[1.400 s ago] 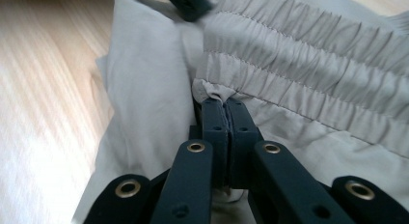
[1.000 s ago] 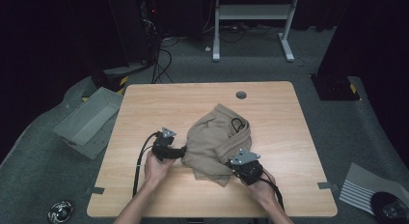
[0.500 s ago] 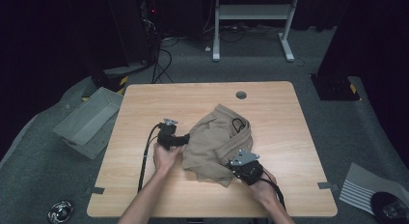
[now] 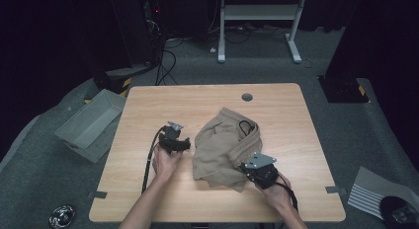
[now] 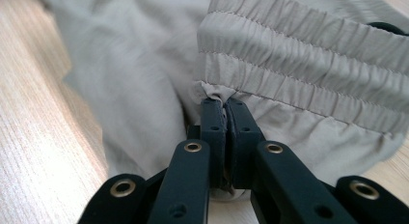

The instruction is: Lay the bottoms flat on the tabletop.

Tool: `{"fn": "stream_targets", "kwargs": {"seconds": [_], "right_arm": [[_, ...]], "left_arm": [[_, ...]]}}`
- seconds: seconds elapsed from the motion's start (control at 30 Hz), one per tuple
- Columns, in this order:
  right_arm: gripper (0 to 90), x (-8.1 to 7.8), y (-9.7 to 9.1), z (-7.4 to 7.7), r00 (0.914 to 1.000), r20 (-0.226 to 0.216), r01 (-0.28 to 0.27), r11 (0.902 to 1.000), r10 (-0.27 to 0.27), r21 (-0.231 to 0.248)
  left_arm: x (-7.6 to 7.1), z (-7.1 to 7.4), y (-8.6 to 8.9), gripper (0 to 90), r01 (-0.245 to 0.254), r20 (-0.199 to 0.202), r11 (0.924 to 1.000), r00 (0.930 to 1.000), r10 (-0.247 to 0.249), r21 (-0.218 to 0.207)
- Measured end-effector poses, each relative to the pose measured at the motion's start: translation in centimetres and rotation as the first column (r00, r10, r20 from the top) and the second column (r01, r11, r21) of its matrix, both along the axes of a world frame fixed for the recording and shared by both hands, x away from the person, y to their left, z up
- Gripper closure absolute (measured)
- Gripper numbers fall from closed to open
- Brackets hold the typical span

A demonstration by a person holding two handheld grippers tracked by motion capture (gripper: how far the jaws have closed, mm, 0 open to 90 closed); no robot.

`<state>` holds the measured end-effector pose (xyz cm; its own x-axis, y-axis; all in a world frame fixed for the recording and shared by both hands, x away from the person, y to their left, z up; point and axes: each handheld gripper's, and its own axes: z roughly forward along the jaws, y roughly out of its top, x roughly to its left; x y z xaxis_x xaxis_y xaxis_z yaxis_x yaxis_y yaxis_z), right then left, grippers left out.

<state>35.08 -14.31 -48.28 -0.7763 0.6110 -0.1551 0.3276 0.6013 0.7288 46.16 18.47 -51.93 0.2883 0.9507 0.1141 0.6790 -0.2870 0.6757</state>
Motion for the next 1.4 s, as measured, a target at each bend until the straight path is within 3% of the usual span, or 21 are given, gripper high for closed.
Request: {"fn": "stream_targets", "kwargs": {"seconds": [0.1,0.17,0.27,0.3,0.37,0.4,0.47,0.5,0.57,0.73,0.77,0.8,0.87,0.93,1.07,1.17,1.3,1.4], "right_arm": [[87.1,0.1,-0.5,0.2,1.0000,0.001,0.009,0.9999,-0.009,0.012],[87.0,0.1,-0.5,0.1,1.0000,-0.003,0.003,1.0000,-0.003,0.005],[87.0,0.2,-0.1,-0.1,1.0000,-0.002,-0.006,1.0000,0.006,-0.006],[87.0,0.3,0.1,-0.2,1.0000,-0.002,-0.007,1.0000,0.007,-0.005],[86.9,0.3,0.3,-0.2,0.9999,-0.001,-0.011,0.9999,0.011,-0.003],[86.9,0.4,0.4,-0.1,0.9999,-0.001,-0.013,0.9999,0.013,-0.002],[86.9,0.4,0.5,-0.1,0.9999,0.003,-0.017,0.9999,0.017,-0.004],[86.9,0.3,0.5,0.0,0.9998,0.003,-0.018,0.9998,0.018,-0.004],[86.9,0.3,0.4,0.0,0.9998,0.003,-0.018,0.9998,0.018,-0.004],[86.9,0.0,-0.5,0.3,0.9999,0.013,-0.010,0.9999,0.010,0.000],[87.0,-0.1,-0.8,0.4,0.9998,0.019,-0.005,1.0000,0.004,0.001],[87.0,-0.1,-1.1,0.5,0.9996,0.026,0.003,1.0000,-0.003,0.004],[87.1,-0.2,-2.0,0.9,0.9987,0.041,0.030,0.9995,-0.031,0.013],[87.2,0.0,-3.2,1.2,0.9965,0.047,0.067,0.9971,-0.069,0.036],[87.5,0.7,-6.0,1.6,0.9857,0.041,0.160,0.9839,-0.163,0.081],[87.8,1.8,-7.9,1.3,0.9724,0.020,0.230,0.9690,-0.232,0.091],[87.9,4.1,-9.7,0.4,0.9462,-0.012,0.324,0.9438,-0.324,0.067],[85.3,6.0,-10.3,-0.7,0.9203,-0.060,0.389,0.9209,-0.387,0.028]], "left_arm": [[-0.1,0.2,0.3,30.0,0.003,-0.022,0.9998,0.9998,-0.003,-0.020],[-0.1,0.2,0.4,26.2,0.030,-0.028,0.9969,0.9991,-0.032,-0.073],[-0.2,0.6,-0.2,22.8,0.075,-0.004,0.9796,0.9970,-0.077,-0.186],[-0.1,0.9,-1.0,22.0,0.098,0.007,0.9761,0.9951,-0.099,-0.194],[0.1,0.9,-1.4,21.5,0.106,0.004,0.9777,0.9943,-0.107,-0.181],[0.5,0.6,-2.1,21.5,0.104,-0.019,0.9815,0.9939,-0.109,-0.161],[0.9,0.0,-2.4,21.5,0.095,-0.040,0.9826,0.9939,-0.103,-0.159],[1.0,-0.3,-2.5,21.6,0.095,-0.042,0.9832,0.9938,-0.102,-0.156],[0.9,-0.3,-2.7,19.9,0.100,-0.035,0.9889,0.9939,-0.105,-0.110],[0.8,-0.2,-2.6,18.7,0.084,-0.044,0.9928,0.9952,-0.088,-0.085],[0.6,0.0,-2.7,19.0,0.089,-0.035,0.9952,0.9953,-0.090,-0.042],[0.6,0.0,-2.7,19.5,0.089,-0.035,0.9952,0.9953,-0.090,-0.042],[0.4,0.2,-2.6,20.3,0.089,-0.029,0.9960,0.9956,-0.089,0.005],[0.3,0.3,-2.3,21.2,0.084,-0.032,0.9961,0.9960,-0.084,0.024],[0.0,0.4,-1.4,21.4,0.064,-0.032,0.9973,0.9975,-0.063,0.036],[-0.2,0.4,-0.4,21.5,0.047,-0.030,0.9981,0.9985,-0.045,0.041],[-0.3,0.4,0.9,21.4,0.016,-0.037,0.9991,0.9992,-0.015,0.039],[-0.3,0.5,1.8,21.9,-0.010,-0.050,0.9995,0.9987,0.011,0.029]]}}
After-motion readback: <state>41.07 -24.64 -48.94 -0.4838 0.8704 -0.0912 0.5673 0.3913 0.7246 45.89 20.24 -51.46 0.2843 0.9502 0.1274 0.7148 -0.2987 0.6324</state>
